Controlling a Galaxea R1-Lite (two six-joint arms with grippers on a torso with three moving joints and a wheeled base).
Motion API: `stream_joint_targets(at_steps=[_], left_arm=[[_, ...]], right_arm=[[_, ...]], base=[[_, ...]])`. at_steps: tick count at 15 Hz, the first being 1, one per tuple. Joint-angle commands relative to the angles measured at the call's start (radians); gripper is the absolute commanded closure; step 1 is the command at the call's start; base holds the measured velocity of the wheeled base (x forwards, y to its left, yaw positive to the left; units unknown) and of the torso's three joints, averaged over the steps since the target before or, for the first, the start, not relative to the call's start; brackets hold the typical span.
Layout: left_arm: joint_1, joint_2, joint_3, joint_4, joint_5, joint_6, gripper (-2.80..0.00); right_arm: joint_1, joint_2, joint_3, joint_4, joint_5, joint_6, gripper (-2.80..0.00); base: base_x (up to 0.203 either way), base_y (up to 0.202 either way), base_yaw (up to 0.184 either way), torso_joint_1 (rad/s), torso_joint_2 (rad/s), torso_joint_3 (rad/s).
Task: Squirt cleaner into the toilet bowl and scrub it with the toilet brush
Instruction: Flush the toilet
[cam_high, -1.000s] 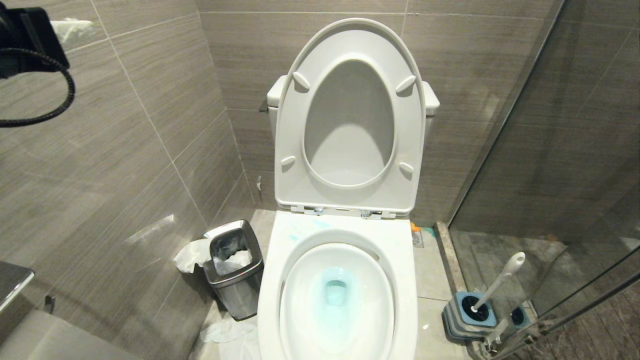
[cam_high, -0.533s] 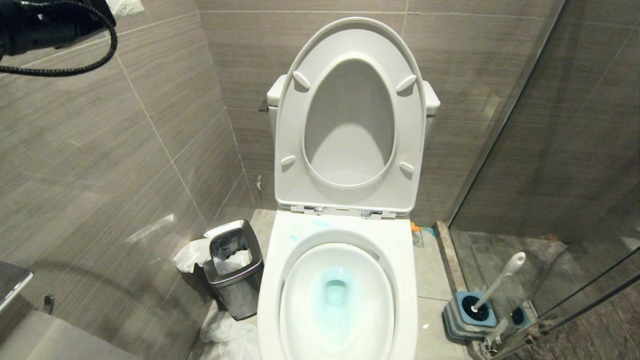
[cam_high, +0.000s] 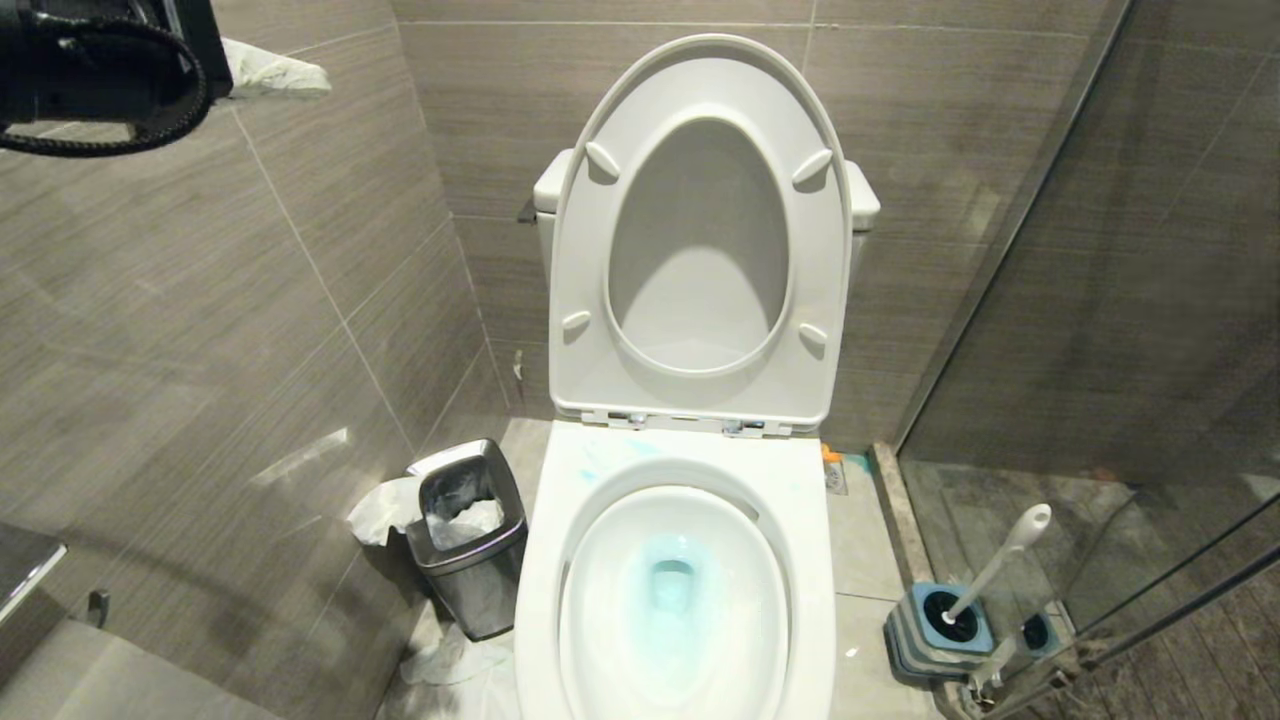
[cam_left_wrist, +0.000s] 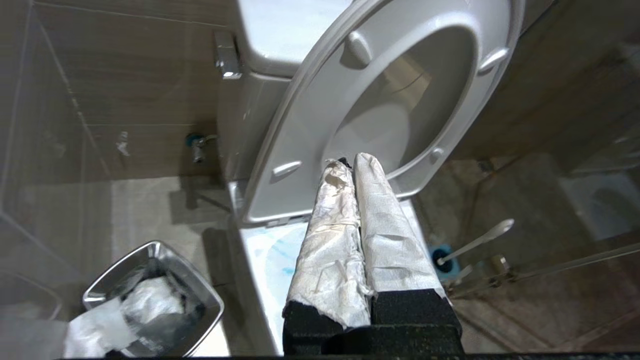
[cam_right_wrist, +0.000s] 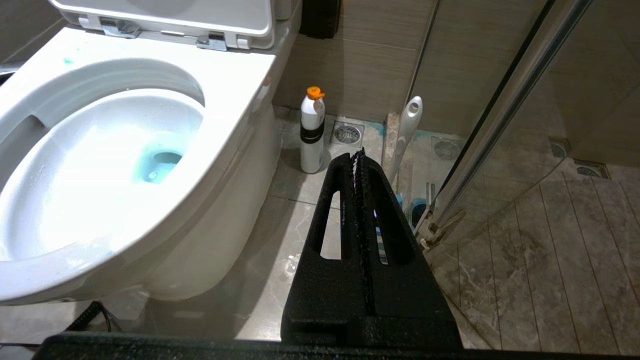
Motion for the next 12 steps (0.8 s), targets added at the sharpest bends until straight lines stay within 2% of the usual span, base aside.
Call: stream_joint_targets(at_steps=[1,3,5,7,10,12], left_arm=[[0.005,0.0,0.0,0.018,0.043,0.058,0.0],[0.004,-0.002,-0.001,0.05,0.131,0.095,0.0],[0.005,-0.001,-0.001,0.093,0.149,0.133,0.0],[0.009,0.001,-0.002,0.09,0.185,0.135,0.0],[0.009,0.007,-0.003,0.08,0.217,0.141,0.0],[0.009,0.009,-0.003,0.08,0.232,0.176,0.0]], right_arm=[[0.0,0.001,0.0,0.0,0.0,0.0,0.0],[0.001,0.002,0.0,0.0,0.0,0.0,0.0],[0.0,0.002,0.0,0.0,0.0,0.0,0.0],[0.0,0.002,0.0,0.0,0.0,0.0,0.0],[0.0,0.002,0.0,0.0,0.0,0.0,0.0],[0.0,0.002,0.0,0.0,0.0,0.0,0.0]], base=[[0.0,0.0,0.0,0.0,0.0,0.0],[0.0,0.0,0.0,0.0,0.0,0.0],[0.0,0.0,0.0,0.0,0.0,0.0],[0.0,0.0,0.0,-0.001,0.0,-0.013],[0.0,0.0,0.0,0.001,0.0,-0.134],[0.0,0.0,0.0,0.004,0.01,-0.187]])
